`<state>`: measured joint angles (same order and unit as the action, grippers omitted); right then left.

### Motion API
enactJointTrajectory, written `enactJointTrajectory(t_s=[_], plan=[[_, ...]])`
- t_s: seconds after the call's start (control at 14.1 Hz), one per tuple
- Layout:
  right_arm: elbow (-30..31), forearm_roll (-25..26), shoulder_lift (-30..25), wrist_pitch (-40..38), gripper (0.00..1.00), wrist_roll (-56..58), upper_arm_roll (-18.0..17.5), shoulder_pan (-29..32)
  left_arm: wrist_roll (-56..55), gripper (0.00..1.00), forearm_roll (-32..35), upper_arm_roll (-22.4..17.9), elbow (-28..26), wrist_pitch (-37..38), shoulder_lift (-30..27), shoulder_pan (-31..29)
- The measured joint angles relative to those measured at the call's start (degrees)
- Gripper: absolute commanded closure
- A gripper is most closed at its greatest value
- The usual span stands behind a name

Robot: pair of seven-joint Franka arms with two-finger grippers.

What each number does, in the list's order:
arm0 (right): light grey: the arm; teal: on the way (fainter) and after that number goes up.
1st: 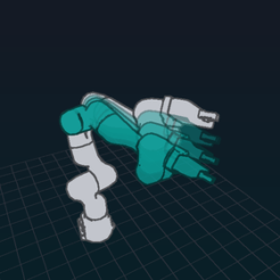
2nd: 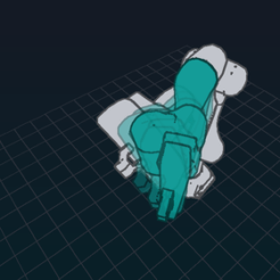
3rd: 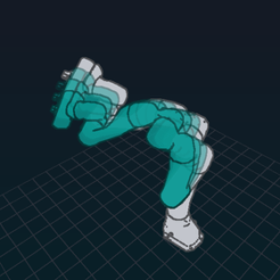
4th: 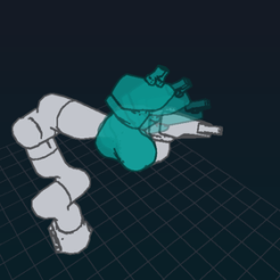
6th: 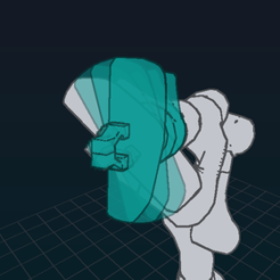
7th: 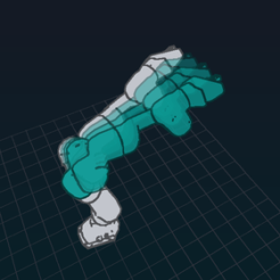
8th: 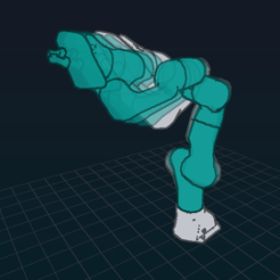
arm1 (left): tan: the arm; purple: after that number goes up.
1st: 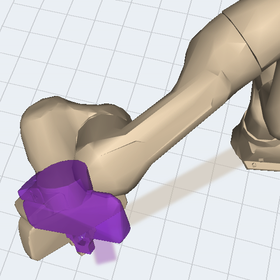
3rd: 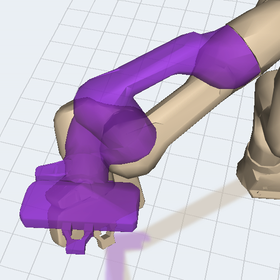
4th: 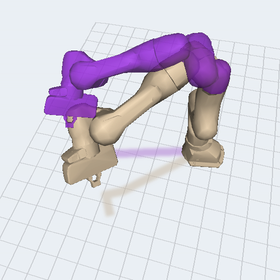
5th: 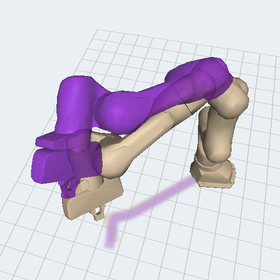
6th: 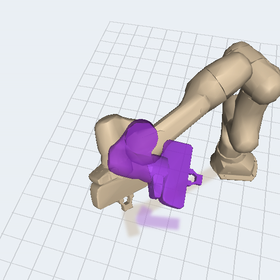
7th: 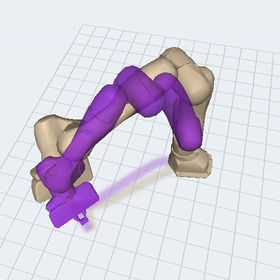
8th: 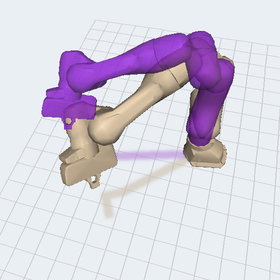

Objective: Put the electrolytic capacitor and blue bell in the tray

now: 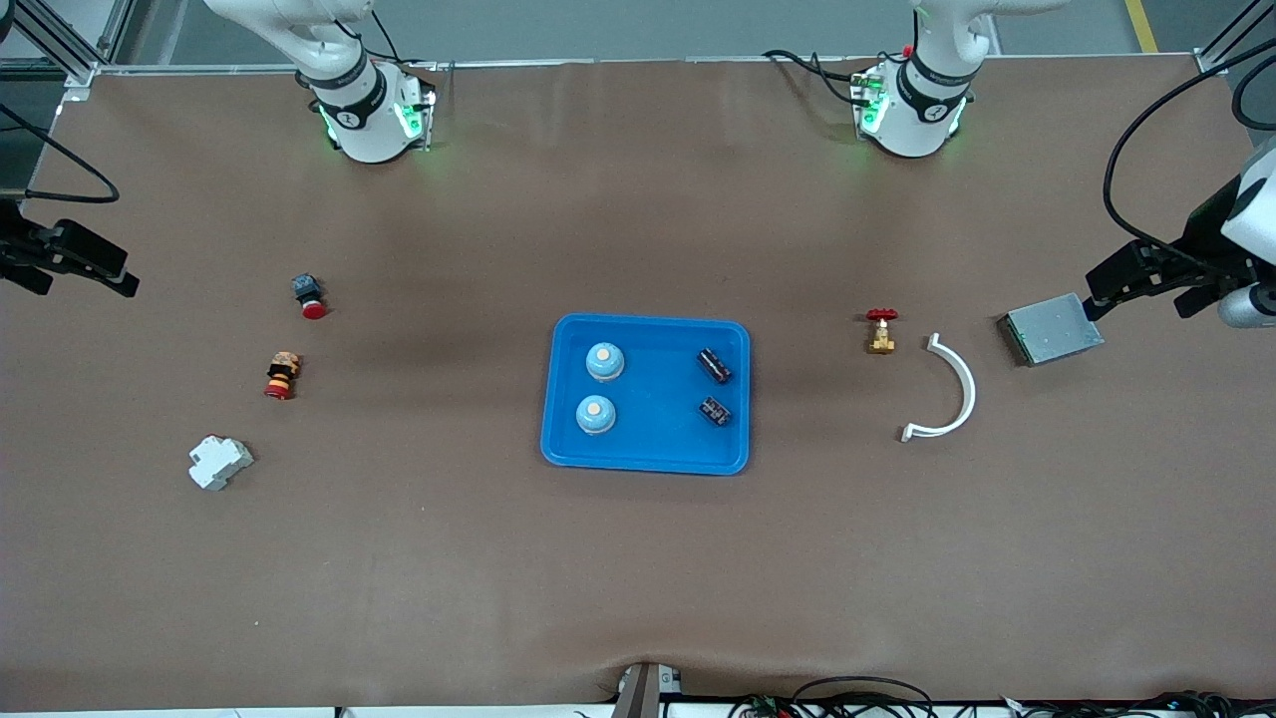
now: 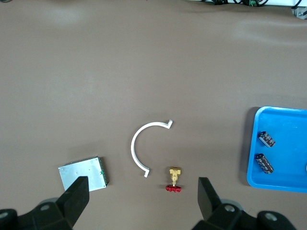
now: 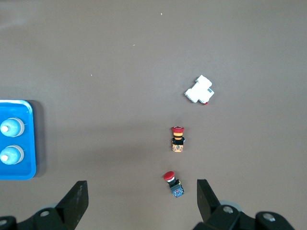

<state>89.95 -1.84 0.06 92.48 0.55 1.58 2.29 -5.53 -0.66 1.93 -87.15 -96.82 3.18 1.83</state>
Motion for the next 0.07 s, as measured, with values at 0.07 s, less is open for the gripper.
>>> enactJointTrajectory(t_s=[0.07], plan=[[0.14,0.0,-0.09,0.06,0.0,0.0,0.0,0.0,0.0,0.0,0.0,0.0,0.0,0.02,0.01,0.0]])
